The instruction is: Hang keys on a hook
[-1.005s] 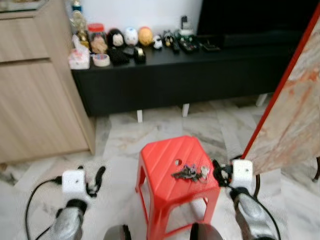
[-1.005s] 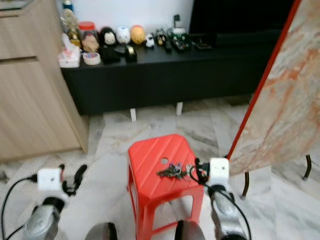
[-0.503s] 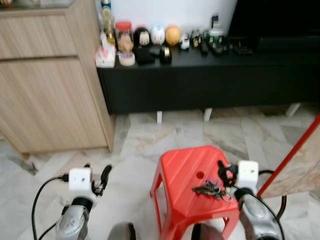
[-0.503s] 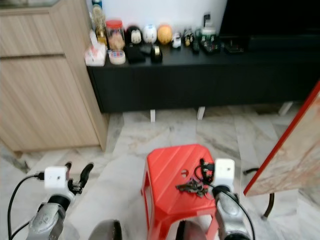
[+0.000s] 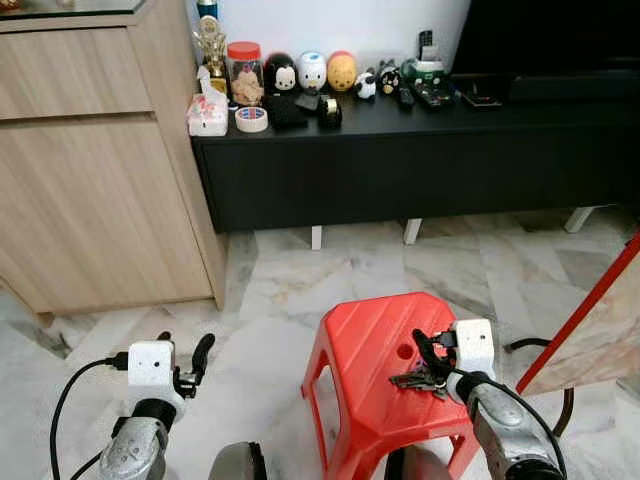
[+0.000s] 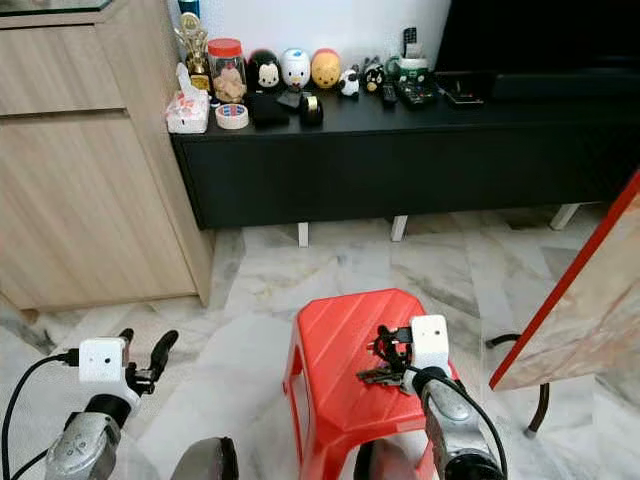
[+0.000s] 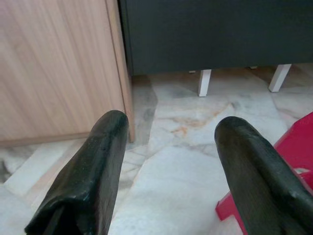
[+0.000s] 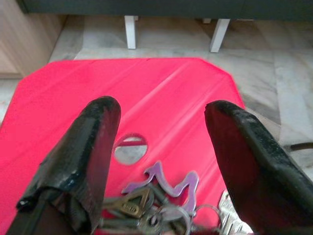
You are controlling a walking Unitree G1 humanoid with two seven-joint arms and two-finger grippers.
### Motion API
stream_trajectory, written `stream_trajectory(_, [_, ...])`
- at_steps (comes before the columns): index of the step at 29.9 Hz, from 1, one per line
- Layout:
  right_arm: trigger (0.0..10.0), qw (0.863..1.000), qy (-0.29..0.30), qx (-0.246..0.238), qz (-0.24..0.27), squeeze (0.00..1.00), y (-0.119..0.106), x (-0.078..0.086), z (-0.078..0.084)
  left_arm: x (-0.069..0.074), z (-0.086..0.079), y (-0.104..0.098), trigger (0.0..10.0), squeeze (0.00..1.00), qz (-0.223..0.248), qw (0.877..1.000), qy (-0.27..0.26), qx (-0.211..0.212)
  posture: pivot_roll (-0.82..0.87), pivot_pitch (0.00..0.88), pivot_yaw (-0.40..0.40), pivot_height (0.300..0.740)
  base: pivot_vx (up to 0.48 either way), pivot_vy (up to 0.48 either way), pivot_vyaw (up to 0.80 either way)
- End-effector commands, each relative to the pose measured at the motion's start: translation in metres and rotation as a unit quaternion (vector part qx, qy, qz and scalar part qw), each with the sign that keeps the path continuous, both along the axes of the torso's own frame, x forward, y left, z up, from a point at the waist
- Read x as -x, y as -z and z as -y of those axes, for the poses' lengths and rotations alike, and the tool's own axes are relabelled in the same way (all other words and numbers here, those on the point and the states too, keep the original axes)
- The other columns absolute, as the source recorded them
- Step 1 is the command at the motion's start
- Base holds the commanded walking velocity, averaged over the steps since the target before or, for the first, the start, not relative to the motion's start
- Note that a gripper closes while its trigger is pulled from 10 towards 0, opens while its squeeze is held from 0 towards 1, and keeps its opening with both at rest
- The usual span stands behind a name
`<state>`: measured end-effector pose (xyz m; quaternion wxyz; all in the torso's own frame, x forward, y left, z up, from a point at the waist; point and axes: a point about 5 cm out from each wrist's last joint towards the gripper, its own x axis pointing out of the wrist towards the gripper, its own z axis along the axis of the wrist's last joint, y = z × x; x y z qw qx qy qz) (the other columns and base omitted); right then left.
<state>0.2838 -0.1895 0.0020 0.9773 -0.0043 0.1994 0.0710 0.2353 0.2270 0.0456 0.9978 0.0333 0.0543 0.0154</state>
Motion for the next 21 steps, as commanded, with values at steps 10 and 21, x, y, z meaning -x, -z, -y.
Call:
stream_trajectory(10, [10.0,0.996,-0.064,0.020,-0.050,1.00,0.011,0.013,0.010,-0.004,-0.003,-0.001,10.0,0.00,-0.008,1.000,0.006,-0.008,0.08,0.000,-0.027,0.591,0.000,0.000,0.00])
stream_trajectory(21, [10.0,0.996,-0.055,0.028,-0.070,0.00,0.008,0.007,0.017,-0.003,-0.006,-0.001,10.0,0.00,-0.009,1.000,0.004,-0.013,0.09,0.000,-0.024,0.591,0.000,0.000,0.00])
